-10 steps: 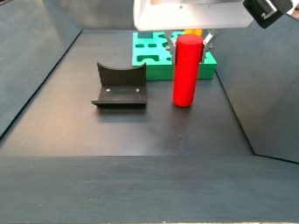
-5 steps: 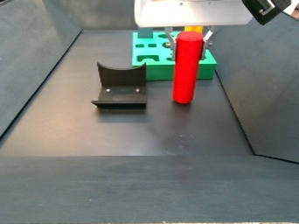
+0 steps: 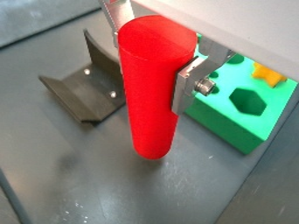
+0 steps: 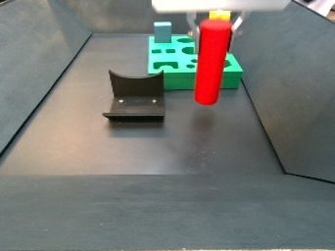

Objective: Pick up the round object. Move up. Move to above the board. Insert the round object.
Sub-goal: Move up, then move to above the board.

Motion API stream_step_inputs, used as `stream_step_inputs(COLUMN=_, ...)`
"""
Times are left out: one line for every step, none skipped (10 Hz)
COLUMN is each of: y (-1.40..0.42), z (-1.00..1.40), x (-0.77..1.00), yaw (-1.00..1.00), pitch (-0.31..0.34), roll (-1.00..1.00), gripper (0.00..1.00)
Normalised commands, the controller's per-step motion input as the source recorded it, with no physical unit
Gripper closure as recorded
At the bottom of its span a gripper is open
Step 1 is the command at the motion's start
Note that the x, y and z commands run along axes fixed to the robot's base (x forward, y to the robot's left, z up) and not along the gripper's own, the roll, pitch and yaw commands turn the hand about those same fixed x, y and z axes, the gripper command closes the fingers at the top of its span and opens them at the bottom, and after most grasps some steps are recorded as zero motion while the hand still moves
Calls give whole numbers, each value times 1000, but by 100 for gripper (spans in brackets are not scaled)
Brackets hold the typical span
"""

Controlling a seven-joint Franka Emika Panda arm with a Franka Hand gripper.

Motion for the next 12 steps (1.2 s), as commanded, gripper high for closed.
stream_step_inputs(y=15, z=400, x=13, yaw=-22, pitch=54, roll=46, gripper=100)
stream_step_inputs(y=15, z=177, x=11, yaw=-18, pitch=70, roll=59, gripper=100)
stream_step_inputs(y=222, z=1000, x=-472, yaw=293, pitch=7, roll=4, gripper=100)
stream_step_inputs(y=221, z=996, x=-476, yaw=283, pitch=3, roll=8, gripper=100)
stream_step_inputs(y=106, z=881, x=-356, yaw=191, pitch=-40, roll=38, gripper=100)
stream_step_inputs(y=52, z=744, x=-244, yaw=132, pitch=-38, roll=69, gripper=100)
stream_step_inputs(y=42, z=643, x=-168, yaw=102, pitch=-26, roll=89, gripper=100)
stream_step_inputs(y=26, z=413, x=-71, yaw=61, pitch=27, roll=97, gripper=100)
stream_step_inputs(y=17, z=177, x=-26, yaw=37, pitch=57, roll=73, gripper=100)
stream_step_inputs(y=-1000, z=265, x=208, yaw=-453, pitch=222, roll=149, gripper=100)
stream_step_inputs(y=-1000, z=259, x=212, yaw=-431, pitch=219, roll=144, gripper=100)
stream_step_inputs(y=-1000, z=271, x=213, yaw=-281, pitch=207, roll=115, gripper=100)
